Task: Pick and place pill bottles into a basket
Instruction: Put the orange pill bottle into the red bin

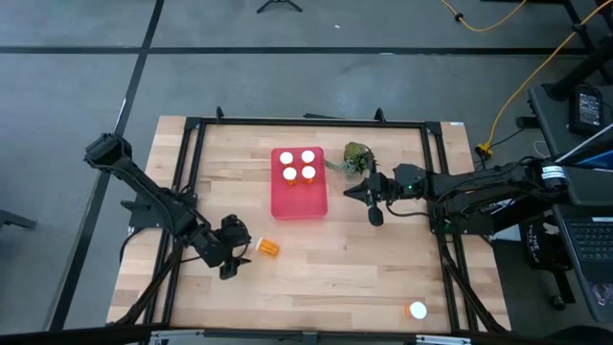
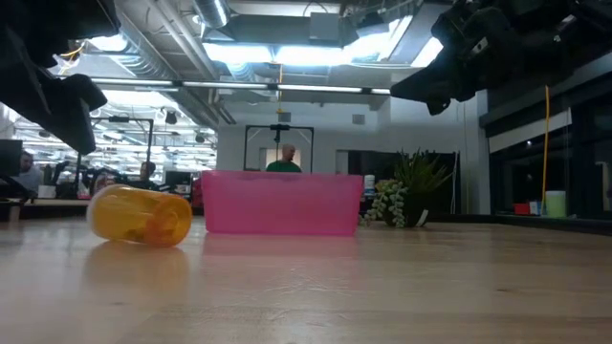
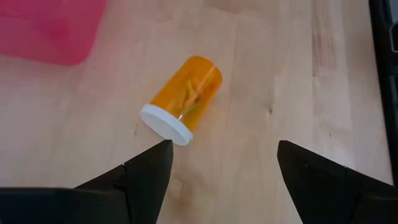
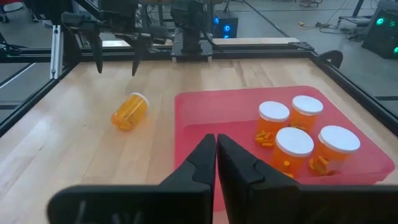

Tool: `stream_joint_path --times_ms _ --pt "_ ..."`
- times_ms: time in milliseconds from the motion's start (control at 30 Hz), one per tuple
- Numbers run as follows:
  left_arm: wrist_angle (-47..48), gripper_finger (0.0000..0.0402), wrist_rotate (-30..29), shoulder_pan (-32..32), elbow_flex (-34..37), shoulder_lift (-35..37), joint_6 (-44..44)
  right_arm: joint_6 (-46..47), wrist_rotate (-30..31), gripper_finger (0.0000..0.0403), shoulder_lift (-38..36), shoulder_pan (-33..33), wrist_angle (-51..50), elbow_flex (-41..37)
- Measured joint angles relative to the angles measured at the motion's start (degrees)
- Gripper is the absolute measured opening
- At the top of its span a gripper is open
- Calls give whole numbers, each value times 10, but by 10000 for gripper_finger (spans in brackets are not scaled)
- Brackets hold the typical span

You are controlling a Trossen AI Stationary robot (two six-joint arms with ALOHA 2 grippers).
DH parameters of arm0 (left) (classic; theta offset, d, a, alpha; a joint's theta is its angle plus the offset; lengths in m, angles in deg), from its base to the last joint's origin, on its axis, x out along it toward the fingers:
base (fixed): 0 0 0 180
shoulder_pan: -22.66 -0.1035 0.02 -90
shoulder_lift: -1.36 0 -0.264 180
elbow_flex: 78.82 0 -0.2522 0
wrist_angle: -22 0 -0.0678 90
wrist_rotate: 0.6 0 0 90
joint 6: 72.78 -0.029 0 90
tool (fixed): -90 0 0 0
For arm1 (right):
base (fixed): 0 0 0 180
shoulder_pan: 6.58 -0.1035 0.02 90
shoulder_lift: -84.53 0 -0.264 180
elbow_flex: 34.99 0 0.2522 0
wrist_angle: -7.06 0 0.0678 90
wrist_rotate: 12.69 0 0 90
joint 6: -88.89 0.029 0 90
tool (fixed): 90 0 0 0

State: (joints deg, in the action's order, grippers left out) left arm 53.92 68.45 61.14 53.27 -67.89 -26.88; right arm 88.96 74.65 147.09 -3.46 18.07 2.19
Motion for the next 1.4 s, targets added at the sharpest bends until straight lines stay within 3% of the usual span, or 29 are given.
stream_joint_path --times_ms 267,500,800,1133,1400 --pt "1 283 -19 0 0 0 -32 1 0 20 0 0 -2 0" --pt "1 283 -96 -7 0 0 -73 -1 0 20 0 0 -2 0" --pt "1 283 -89 -16 0 0 -185 13 0 20 0 0 4 0" --pt "0 283 -75 -16 0 0 -182 12 1 20 0 0 12 0" --pt "0 283 -34 -16 0 0 -226 27 63 20 0 0 12 0"
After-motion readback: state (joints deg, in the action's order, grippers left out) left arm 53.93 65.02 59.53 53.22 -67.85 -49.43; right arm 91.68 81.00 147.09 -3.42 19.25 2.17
